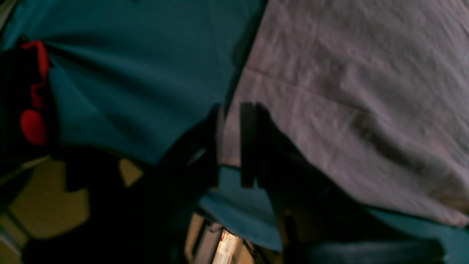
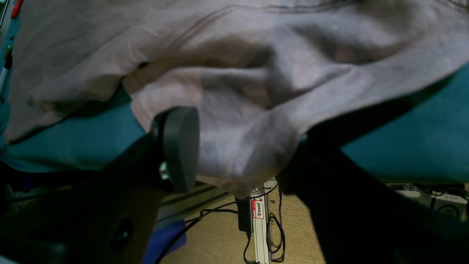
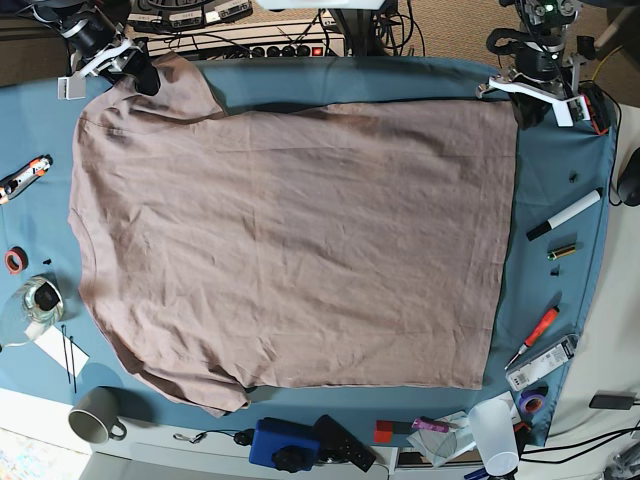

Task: Fold the T-shirt properly
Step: 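Move the left gripper to the other shoulder corner and grasp it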

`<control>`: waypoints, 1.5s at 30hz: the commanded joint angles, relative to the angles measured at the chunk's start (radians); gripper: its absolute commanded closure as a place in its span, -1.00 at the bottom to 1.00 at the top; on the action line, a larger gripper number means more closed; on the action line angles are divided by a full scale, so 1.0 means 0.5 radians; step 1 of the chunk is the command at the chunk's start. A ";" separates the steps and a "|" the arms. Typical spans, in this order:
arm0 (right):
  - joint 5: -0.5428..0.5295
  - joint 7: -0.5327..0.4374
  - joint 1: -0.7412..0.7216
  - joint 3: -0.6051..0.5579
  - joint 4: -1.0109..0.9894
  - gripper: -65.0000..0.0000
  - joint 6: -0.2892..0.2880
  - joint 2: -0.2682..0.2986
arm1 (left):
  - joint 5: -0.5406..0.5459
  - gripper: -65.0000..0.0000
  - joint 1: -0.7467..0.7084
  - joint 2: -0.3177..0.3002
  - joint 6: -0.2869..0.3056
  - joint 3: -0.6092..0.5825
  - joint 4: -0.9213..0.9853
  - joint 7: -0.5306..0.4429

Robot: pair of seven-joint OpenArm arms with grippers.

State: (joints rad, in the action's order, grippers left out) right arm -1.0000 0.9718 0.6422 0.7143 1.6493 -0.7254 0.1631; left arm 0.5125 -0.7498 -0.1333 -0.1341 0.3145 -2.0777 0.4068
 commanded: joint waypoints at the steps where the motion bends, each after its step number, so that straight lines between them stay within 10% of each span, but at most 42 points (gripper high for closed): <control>1: 0.132 0.152 0.029 -0.002 -0.006 0.00 0.054 0.005 | 0.041 0.71 -0.011 -0.004 0.060 0.005 -0.010 -0.043; 17: 0.132 0.166 0.029 -0.002 -0.006 0.00 0.054 0.006 | 0.291 0.71 0.175 0.041 0.276 0.005 0.425 0.085; 23: 0.132 0.148 0.029 -0.002 -0.006 0.00 0.054 0.006 | 0.388 0.77 0.164 0.101 0.526 0.005 0.425 0.197; 31: 0.132 0.082 0.027 -0.002 -0.004 1.00 0.054 0.006 | 0.179 1.00 0.166 0.110 0.526 0.006 0.424 0.175; 45: 0.082 0.102 0.020 0.262 0.240 1.00 0.054 0.006 | 0.165 1.00 0.098 0.109 0.526 0.138 0.199 0.192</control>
State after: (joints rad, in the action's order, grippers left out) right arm -0.9398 1.0431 0.6453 0.8371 1.7519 -0.6895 0.1501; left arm 0.5903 -0.6922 -0.0746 0.1276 0.3786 -1.9575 0.5262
